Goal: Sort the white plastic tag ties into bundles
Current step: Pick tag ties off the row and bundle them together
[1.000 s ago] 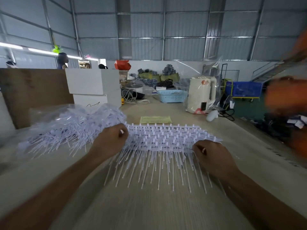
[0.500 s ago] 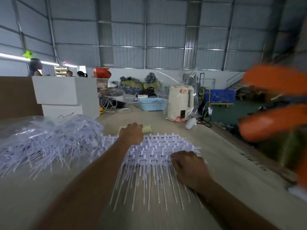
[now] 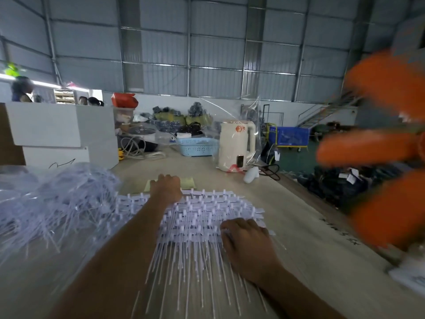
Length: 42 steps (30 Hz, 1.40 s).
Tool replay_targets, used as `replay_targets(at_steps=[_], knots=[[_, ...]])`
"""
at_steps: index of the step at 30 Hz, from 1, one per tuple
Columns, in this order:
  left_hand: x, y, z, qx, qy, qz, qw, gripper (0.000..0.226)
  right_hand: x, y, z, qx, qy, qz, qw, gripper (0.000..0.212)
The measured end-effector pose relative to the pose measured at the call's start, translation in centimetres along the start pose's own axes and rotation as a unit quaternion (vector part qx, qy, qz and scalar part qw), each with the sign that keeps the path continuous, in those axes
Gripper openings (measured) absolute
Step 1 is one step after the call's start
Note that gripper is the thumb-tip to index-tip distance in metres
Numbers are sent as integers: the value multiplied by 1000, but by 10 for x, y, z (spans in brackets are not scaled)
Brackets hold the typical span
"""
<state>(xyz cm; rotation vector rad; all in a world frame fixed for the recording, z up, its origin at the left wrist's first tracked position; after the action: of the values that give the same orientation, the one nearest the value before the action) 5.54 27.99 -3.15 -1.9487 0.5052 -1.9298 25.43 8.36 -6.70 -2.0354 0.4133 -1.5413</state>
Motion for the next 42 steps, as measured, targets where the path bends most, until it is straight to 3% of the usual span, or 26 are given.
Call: replay_targets(at_steps=[10, 13, 16, 23, 29, 33, 37, 42], knots=[[25, 3, -2, -12, 102, 36, 994, 22, 2, 1, 4, -4, -21, 16, 1000, 31], [32, -2, -3, 1, 199, 35, 979, 28, 2, 1, 4, -5, -20, 14, 1000, 31], [42, -6, 4, -37, 201, 15, 979, 38, 2, 2, 3, -8, -19, 11, 1000, 30], [104, -16, -6, -39, 139, 185, 972, 28, 1, 3, 4, -10, -16, 12, 1000, 32], [173, -16, -11, -39, 152, 329, 931, 36, -1, 3, 5, -18, -8, 11, 1000, 32], [213, 2, 3, -93, 159, 394, 901, 29, -1, 2, 6, -22, -8, 12, 1000, 32], [227, 53, 25, -226, 116, 415, 873, 19, 2, 1, 7, -24, -21, 24, 999, 32], [238, 148, 25, -301, 103, 494, 809, 19, 32, -3, 13, -57, -58, 119, 990, 30]])
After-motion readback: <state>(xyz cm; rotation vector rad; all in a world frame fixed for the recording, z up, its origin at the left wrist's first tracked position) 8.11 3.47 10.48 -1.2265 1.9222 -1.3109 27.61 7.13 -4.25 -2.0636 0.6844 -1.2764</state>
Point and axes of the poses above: each hand's wrist, its own y-axis away from the middle knuckle, its own x-axis out of the back of the hand, z = x × y, the point moved 9 cm from there along -y, towards the middle knuckle, and after that the axes turned 14 degrees about z, right-handed, at the moved point
